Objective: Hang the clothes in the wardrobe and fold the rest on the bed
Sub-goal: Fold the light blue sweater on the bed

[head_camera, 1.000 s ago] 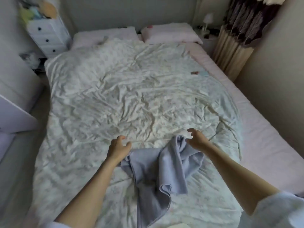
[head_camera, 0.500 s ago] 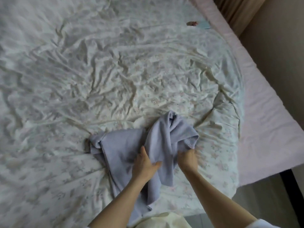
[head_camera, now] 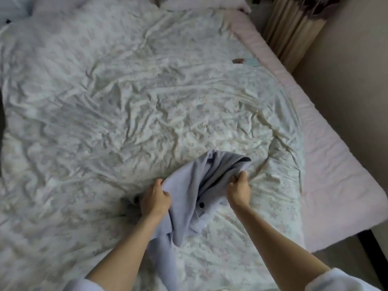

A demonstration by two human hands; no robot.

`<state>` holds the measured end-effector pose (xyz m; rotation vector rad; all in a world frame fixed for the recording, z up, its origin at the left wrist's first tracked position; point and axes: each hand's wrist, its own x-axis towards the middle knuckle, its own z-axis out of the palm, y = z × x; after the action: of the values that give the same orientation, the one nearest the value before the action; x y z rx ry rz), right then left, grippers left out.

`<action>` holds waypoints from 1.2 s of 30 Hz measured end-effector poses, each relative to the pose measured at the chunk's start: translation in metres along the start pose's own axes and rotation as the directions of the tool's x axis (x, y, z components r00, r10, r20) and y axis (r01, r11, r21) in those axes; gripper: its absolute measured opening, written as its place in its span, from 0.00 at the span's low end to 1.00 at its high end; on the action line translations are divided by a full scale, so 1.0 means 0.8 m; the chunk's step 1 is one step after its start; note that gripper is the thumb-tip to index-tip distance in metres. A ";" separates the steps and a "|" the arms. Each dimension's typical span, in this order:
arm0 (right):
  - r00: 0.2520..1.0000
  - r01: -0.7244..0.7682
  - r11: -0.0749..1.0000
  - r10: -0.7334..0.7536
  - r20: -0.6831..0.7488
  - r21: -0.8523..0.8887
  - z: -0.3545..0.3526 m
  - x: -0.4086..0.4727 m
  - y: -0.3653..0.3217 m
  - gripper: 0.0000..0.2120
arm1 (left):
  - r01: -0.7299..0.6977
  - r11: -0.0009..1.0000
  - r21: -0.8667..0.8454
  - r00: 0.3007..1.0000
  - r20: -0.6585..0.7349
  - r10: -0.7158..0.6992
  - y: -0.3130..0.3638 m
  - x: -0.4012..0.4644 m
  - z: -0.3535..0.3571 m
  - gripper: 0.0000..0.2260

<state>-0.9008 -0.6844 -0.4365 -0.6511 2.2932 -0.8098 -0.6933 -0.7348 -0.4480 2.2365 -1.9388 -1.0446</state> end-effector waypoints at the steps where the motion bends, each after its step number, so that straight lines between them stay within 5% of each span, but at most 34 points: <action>1: 0.992 0.124 0.992 -0.124 -0.012 -0.010 -0.009 -0.003 -0.024 0.11 | -0.035 0.999 -0.021 0.999 0.009 0.035 0.013 0.005 -0.022 0.20; 6: 0.770 0.636 0.770 -0.629 0.110 -0.055 -0.071 -0.032 -0.153 0.09 | -0.459 0.861 -0.218 0.886 -0.049 0.460 0.092 -0.001 -0.126 0.38; 11: 0.498 0.867 0.494 -0.850 0.173 -0.068 -0.160 -0.071 -0.278 0.02 | -0.750 0.647 -0.140 0.661 -0.203 0.723 0.165 -0.041 -0.252 0.51; 13: 0.432 0.901 0.430 -0.883 0.181 -0.056 -0.185 -0.091 -0.315 0.02 | -0.797 0.604 -0.002 0.585 -0.250 0.771 0.188 -0.059 -0.291 0.42; 15: 0.371 0.928 0.371 -0.911 0.183 -0.034 -0.206 -0.114 -0.343 0.05 | -0.856 0.518 -0.012 0.502 -0.266 0.823 0.212 -0.082 -0.323 0.15; 16: 0.364 0.930 0.366 -0.914 0.177 -0.024 -0.215 -0.123 -0.351 0.08 | -0.866 0.498 -0.042 0.491 -0.255 0.833 0.222 -0.093 -0.334 0.03; 19: 0.416 0.908 0.419 -0.893 0.171 -0.021 -0.250 -0.143 -0.363 0.13 | -0.848 0.515 -0.126 0.529 -0.252 0.810 0.243 -0.124 -0.361 0.10; 24: 0.642 0.742 0.515 -0.729 0.236 -0.429 -0.297 -0.131 -0.317 0.07 | -0.889 0.448 -0.096 0.453 -0.332 0.827 0.276 -0.173 -0.406 0.13; 27: 0.684 0.728 0.665 -0.685 0.251 -0.169 -0.299 -0.123 -0.286 0.09 | -0.877 0.402 -0.263 0.479 -0.415 0.774 0.291 -0.197 -0.427 0.09; 30: 0.649 0.760 0.647 -0.761 0.020 -0.054 -0.296 -0.114 -0.292 0.11 | -0.856 0.407 -0.320 0.513 -0.422 0.747 0.300 -0.209 -0.448 0.08; 33: 0.688 0.707 0.707 -0.695 -0.210 -0.027 -0.303 -0.110 -0.321 0.13 | -0.853 0.493 -0.171 0.510 -0.473 0.718 0.295 -0.208 -0.465 0.07; 36: 0.704 0.688 0.725 -0.672 -0.229 -0.010 -0.317 -0.104 -0.340 0.11 | -0.770 0.632 0.090 0.487 -0.557 0.673 0.275 -0.204 -0.472 0.07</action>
<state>-0.9517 -0.7252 -0.0609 -1.4959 2.1789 -1.3577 -0.7097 -0.7973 0.0138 1.1398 -2.0472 -0.3498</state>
